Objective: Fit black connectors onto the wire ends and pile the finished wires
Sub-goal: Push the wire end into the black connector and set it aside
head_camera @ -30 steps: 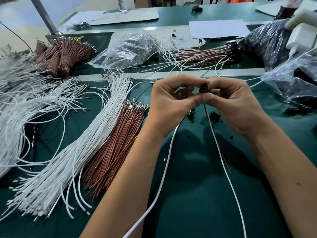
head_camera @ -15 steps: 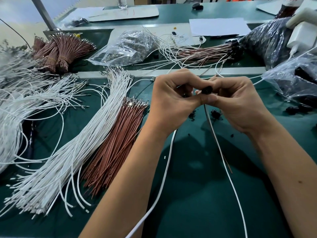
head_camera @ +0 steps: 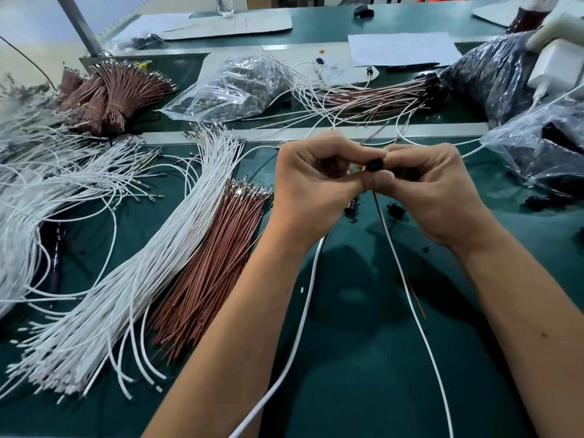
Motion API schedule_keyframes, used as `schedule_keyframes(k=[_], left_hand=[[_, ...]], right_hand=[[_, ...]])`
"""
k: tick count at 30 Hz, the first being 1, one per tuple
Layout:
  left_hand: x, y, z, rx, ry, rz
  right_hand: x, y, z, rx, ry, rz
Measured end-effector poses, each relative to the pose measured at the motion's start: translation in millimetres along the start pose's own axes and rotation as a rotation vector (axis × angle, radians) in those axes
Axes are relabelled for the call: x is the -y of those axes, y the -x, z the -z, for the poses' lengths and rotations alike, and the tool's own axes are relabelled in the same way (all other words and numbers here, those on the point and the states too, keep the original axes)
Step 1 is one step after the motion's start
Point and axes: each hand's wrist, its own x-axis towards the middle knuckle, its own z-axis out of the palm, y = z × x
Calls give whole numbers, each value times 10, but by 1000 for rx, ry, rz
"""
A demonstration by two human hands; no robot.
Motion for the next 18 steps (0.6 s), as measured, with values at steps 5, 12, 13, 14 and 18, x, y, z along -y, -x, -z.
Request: schedule_keyframes(k=[5,12,13,14,18], left_hand=[[57,39,-30,-37,39,54],[107,58,-2,-108,155,360],[104,55,12,-121,149,393],[99,52,18,-134,153,426],[81,4,111,-225,224,548]], right_hand=[[-26,0,1,-40,4,-17],[-43,4,16,-20,63,-167],[-39,0,7,-15,46,-193],[-34,-3,-2,-8,20,-221],[-12,-13,13,-61,-69,-285]])
